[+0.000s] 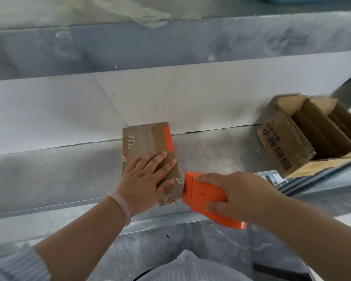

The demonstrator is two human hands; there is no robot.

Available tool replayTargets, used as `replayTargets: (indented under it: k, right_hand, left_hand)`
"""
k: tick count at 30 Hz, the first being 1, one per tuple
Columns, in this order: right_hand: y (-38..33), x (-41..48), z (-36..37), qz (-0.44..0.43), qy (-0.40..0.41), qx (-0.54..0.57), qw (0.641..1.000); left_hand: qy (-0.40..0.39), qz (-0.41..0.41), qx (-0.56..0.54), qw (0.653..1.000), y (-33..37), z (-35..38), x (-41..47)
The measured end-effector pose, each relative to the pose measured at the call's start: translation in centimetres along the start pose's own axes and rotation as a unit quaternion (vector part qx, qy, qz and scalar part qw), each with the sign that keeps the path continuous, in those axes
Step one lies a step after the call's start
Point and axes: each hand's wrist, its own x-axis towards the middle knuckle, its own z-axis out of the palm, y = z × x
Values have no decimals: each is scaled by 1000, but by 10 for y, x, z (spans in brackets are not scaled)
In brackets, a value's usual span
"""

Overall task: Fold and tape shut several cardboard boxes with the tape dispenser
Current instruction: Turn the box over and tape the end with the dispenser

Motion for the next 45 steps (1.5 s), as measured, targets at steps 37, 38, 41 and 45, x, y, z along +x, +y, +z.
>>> replayTargets:
  k: [37,38,41,45]
  right_hand:
    - [35,-44,-38,15,-97,19,995]
    - [30,-41,-38,18,-93,8,995]
    - [15,-30,-31,30,-68,-40,996]
    - [-15,-14,-11,32,-70,-58,995]
  left_hand:
    - [-5,54,-26,998,-8,-2,-3]
    - [-4,55,-21,998,-8,-1,-3]
    - [12,52,-12,998,-8,0,-2]
    - [24,47,-5,999,-8,4,0]
